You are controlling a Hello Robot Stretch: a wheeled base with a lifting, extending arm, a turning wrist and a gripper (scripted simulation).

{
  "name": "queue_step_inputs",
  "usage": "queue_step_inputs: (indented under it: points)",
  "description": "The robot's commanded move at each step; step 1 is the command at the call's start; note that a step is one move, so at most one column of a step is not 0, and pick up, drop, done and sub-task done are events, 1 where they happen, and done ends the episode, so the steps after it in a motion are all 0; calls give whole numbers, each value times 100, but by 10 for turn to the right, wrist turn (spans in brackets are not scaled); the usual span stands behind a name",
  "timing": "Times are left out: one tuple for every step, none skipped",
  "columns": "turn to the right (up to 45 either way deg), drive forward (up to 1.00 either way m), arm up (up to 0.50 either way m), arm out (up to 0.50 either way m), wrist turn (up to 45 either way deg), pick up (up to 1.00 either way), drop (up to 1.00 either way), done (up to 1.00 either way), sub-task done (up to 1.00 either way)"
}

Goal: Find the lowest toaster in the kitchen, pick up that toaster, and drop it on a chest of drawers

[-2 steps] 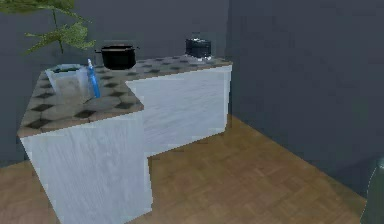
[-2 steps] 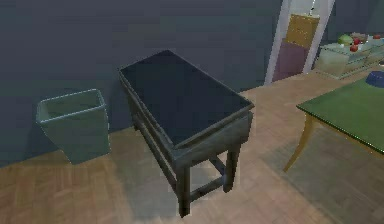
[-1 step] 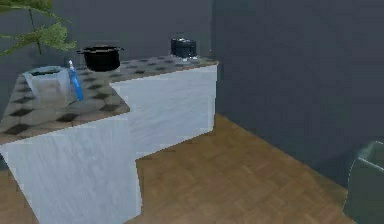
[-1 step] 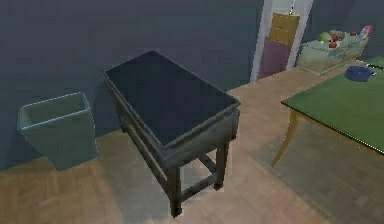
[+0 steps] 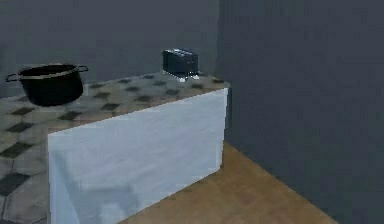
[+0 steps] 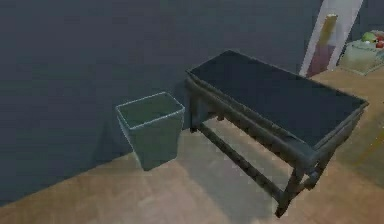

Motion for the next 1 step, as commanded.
queue_step_inputs:
  points:
    - [-90,0,0,0,0,0,0,0,0]
